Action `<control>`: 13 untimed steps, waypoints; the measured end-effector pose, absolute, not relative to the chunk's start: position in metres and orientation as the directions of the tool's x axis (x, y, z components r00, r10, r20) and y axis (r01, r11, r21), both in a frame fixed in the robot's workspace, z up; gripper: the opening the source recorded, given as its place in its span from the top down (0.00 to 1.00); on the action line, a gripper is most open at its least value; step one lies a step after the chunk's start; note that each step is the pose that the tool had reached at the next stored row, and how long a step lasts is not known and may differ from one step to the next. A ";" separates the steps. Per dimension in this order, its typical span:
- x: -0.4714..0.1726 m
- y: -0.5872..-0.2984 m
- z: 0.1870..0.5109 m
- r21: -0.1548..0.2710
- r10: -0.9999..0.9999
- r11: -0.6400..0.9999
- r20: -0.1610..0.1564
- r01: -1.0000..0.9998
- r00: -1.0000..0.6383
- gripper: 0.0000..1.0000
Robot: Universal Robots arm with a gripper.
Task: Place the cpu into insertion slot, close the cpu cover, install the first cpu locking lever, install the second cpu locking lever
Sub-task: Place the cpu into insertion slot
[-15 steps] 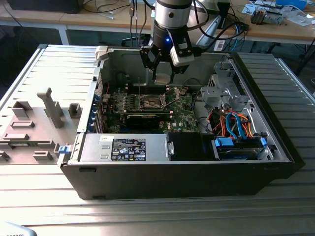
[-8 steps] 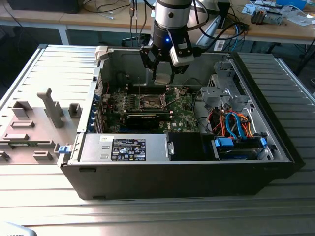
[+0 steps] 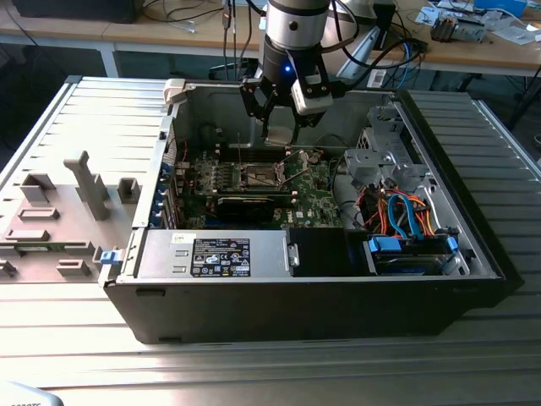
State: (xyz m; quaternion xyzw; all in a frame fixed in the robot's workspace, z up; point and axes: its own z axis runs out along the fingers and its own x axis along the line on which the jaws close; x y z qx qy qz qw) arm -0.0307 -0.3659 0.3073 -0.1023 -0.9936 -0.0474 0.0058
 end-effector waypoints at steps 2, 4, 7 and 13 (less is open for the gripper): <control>-0.031 -0.366 0.307 0.093 0.204 0.974 0.021 0.205 -0.979 0.46; -0.031 -0.366 0.307 0.093 0.205 0.974 0.021 0.206 -0.979 0.46; -0.031 -0.366 0.307 0.093 0.207 0.974 0.021 0.208 -0.978 0.46; -0.031 -0.366 0.307 0.093 0.210 0.973 0.021 0.211 -0.978 0.46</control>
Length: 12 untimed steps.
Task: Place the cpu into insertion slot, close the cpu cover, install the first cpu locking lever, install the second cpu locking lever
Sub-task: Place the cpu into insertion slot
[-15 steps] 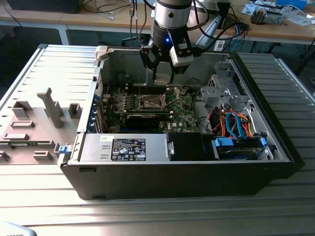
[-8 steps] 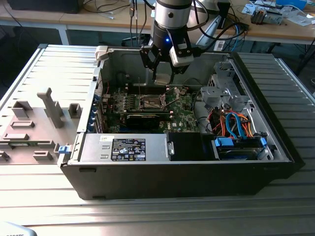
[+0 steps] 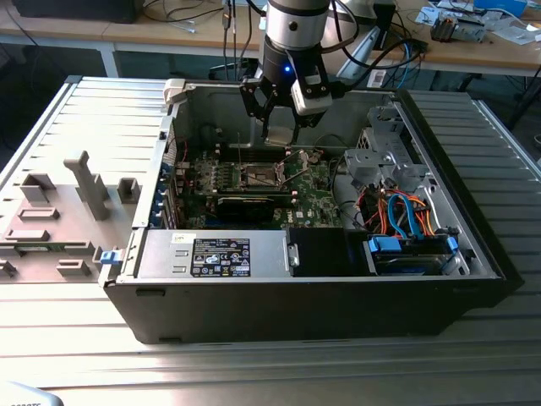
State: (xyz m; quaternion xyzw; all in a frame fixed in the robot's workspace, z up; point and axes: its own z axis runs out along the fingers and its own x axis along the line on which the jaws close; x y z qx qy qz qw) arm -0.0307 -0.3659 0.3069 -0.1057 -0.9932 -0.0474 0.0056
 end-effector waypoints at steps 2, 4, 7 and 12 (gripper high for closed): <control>-0.031 -0.366 0.307 0.093 0.211 0.973 0.021 0.212 -0.977 0.46; -0.031 -0.366 0.307 0.093 0.213 0.972 0.021 0.214 -0.977 0.46; -0.031 -0.366 0.307 0.093 0.214 0.972 0.021 0.215 -0.977 0.46; -0.031 -0.366 0.307 0.093 0.217 0.972 0.021 0.218 -0.976 0.46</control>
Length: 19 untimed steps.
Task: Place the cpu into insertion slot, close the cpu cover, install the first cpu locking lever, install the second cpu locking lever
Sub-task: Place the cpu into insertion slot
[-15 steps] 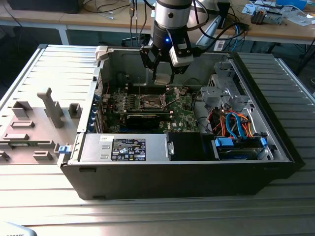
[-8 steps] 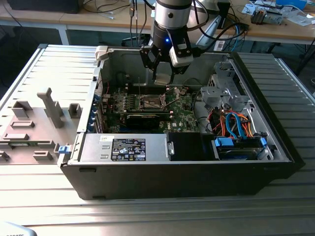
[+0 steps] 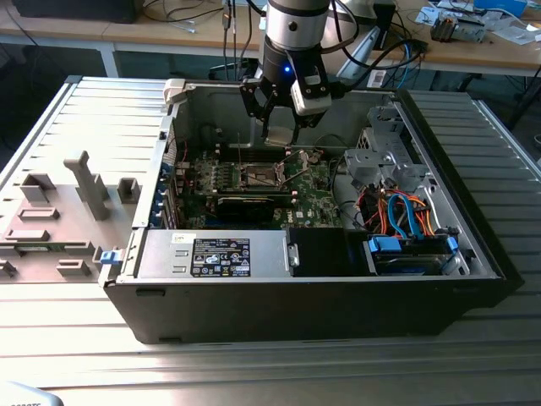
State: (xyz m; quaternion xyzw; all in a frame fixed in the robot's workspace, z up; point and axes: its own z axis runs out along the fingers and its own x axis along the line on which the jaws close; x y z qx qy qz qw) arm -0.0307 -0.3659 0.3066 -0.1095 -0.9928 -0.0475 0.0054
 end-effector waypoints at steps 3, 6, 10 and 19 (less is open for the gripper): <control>-0.031 -0.366 0.306 0.093 0.219 0.971 0.021 0.220 -0.975 0.46; -0.031 -0.366 0.306 0.093 0.221 0.971 0.021 0.222 -0.975 0.46; -0.031 -0.366 0.306 0.093 0.223 0.970 0.021 0.224 -0.975 0.46; -0.031 -0.366 0.306 0.093 0.228 0.969 0.021 0.229 -0.973 0.46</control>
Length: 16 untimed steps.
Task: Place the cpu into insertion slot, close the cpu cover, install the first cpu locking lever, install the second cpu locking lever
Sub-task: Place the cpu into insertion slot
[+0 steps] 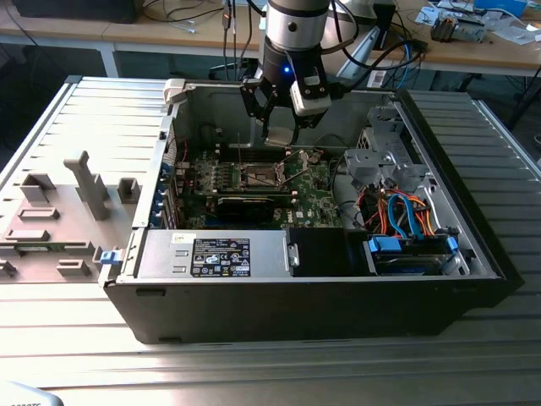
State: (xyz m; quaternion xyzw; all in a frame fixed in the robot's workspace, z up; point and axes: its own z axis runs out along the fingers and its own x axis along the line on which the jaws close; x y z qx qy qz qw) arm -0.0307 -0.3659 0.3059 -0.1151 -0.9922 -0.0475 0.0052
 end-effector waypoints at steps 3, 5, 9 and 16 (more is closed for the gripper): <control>-0.031 -0.366 0.306 0.093 0.229 0.969 0.021 0.230 -0.973 0.46; -0.031 -0.366 0.306 0.093 0.230 0.968 0.021 0.231 -0.973 0.46; -0.031 -0.366 0.306 0.093 0.235 0.967 0.021 0.236 -0.972 0.46; -0.031 -0.366 0.306 0.093 0.238 0.967 0.021 0.239 -0.971 0.46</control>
